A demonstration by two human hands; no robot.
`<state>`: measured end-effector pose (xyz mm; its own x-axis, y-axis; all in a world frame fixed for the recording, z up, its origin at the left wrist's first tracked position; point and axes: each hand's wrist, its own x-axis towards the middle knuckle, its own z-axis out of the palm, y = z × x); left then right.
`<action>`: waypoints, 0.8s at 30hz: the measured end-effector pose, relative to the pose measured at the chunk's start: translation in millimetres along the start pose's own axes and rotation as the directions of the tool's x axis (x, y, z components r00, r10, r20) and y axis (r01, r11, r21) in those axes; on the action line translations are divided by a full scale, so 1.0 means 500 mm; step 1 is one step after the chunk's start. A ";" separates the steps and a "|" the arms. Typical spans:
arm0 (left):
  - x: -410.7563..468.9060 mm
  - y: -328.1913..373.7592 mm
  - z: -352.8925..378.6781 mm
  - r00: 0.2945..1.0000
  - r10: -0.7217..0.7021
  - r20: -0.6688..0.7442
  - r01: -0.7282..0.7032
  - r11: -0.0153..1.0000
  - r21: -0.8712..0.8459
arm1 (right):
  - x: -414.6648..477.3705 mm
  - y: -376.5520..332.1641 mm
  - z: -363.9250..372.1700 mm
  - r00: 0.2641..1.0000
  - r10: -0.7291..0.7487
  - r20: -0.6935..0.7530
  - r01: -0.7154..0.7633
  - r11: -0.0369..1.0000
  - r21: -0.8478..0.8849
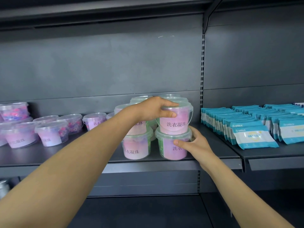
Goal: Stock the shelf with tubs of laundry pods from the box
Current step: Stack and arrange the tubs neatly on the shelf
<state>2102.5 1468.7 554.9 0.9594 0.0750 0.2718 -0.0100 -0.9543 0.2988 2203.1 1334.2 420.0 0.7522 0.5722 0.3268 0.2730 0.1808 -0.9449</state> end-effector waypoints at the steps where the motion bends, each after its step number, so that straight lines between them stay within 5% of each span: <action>1: 0.000 0.001 0.001 1.000 0.004 -0.005 -0.004 1.000 0.004 | -0.005 0.003 0.004 0.999 -0.007 -0.032 0.007 1.000 0.012; 13: 0.008 0.009 0.021 0.998 0.038 -0.055 -0.036 0.999 0.040 | -0.020 -0.005 0.021 0.983 -0.081 -0.163 0.059 0.989 -0.133; 19: 0.010 0.007 0.020 0.991 0.061 -0.122 -0.054 0.997 0.058 | -0.010 -0.034 0.004 0.998 -0.029 -0.049 0.013 0.953 -0.302; 24: 0.001 0.007 0.015 0.976 0.104 -0.189 -0.072 0.983 0.166 | -0.016 -0.098 -0.024 0.994 0.064 0.091 -0.002 0.828 -0.561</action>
<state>2105.1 1463.4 549.0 0.8824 0.0290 0.4697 -0.0325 -0.9919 0.1224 2191.3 1311.2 463.9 0.7104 0.6529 0.2627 0.5613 -0.3005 -0.7711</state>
